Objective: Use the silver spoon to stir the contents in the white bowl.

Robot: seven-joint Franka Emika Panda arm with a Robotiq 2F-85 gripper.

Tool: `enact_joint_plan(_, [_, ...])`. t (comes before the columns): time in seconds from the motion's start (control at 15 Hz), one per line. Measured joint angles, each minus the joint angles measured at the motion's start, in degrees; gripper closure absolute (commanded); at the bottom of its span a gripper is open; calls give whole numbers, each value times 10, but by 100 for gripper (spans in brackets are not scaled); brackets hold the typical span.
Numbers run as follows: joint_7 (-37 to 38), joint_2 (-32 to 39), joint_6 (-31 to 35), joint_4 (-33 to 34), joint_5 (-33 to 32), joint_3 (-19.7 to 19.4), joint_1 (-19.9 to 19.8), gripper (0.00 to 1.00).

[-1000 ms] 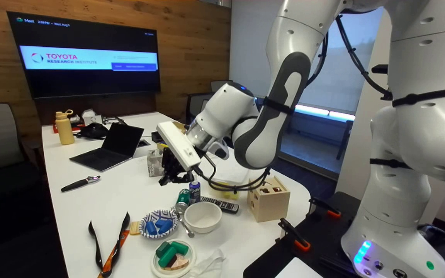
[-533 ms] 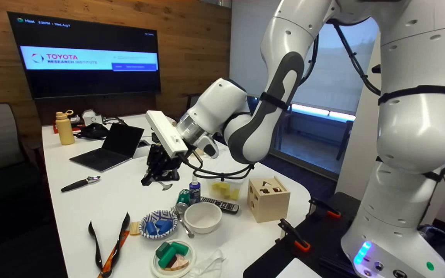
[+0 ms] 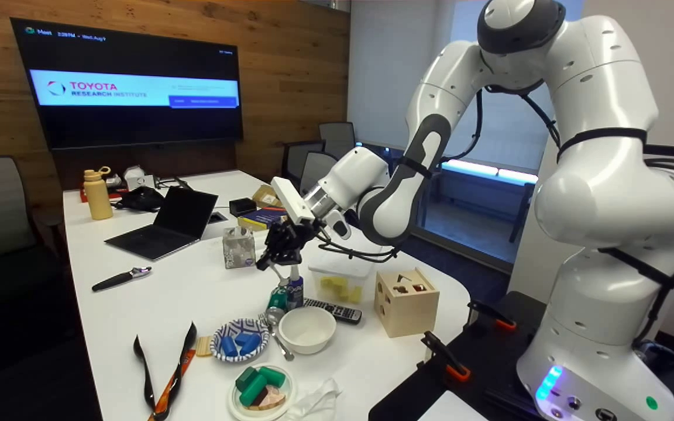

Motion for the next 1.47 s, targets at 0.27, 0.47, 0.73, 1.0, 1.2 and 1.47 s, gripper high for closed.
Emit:
enact_joint_plan(0.27, [-89, 114, 0, -11, -52, -7, -130, 99])
enact_joint_plan(0.47, [-143, 201, 0, -17, -88, -19, -195, 99])
enact_joint_plan(0.73, [-186, 289, 0, -21, -120, -28, -229, 99])
enact_joint_plan(1.0, [-208, 338, 0, -18, -125, -38, -228, 99])
enact_joint_plan(1.2, [-223, 368, 0, -8, -127, -43, -226, 99])
enact_joint_plan(1.47, [-265, 392, 0, 20, -127, -44, -226, 99])
